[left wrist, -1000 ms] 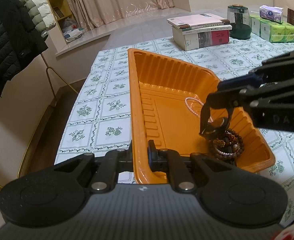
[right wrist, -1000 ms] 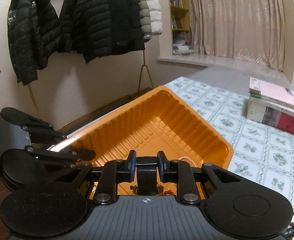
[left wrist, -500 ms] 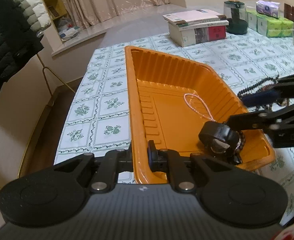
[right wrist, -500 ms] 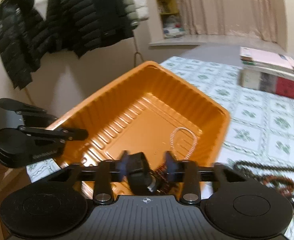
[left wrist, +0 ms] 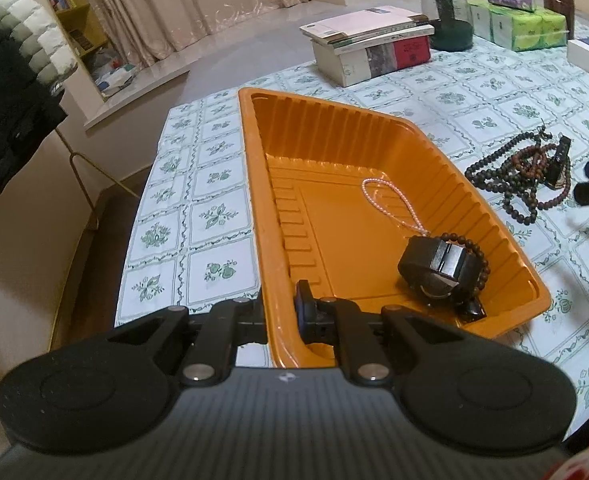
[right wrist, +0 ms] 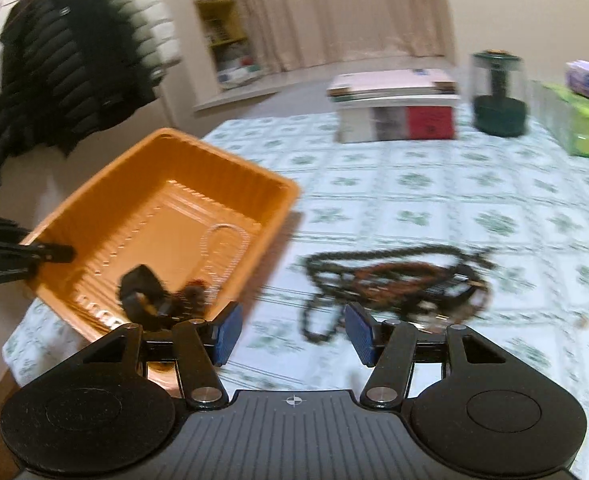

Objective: Organize jewelry

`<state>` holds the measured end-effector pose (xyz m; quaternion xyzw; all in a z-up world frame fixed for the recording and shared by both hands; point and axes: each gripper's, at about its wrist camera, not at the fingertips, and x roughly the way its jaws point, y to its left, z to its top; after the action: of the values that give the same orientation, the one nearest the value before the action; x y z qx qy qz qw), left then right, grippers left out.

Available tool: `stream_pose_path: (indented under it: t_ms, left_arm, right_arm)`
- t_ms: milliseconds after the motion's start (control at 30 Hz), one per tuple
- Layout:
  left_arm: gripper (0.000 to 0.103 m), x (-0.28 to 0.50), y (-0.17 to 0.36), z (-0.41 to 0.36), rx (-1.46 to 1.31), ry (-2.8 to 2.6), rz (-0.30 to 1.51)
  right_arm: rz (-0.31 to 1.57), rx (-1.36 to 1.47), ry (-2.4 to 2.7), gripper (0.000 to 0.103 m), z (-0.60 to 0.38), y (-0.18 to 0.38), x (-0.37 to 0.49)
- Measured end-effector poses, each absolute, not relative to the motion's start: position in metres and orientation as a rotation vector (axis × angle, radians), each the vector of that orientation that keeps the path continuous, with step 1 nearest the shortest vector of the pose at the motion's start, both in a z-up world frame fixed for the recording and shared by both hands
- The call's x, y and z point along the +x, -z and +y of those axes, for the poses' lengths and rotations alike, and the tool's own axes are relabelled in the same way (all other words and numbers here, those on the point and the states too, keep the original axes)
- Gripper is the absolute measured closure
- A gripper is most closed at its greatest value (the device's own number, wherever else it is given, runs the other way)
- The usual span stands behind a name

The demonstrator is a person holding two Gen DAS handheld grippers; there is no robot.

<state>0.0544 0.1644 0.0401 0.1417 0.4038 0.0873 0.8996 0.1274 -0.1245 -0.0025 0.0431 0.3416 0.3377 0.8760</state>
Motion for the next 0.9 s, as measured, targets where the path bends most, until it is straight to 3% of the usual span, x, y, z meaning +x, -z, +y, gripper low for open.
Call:
stream_pose_path:
  t_ms: [900]
  left_arm:
    - [0.093, 0.061, -0.044, 0.154, 0.352, -0.199, 0.853]
  right_arm:
    - [0.733, 0.076, -0.258, 0.046, -0.26, 0.059, 0.188]
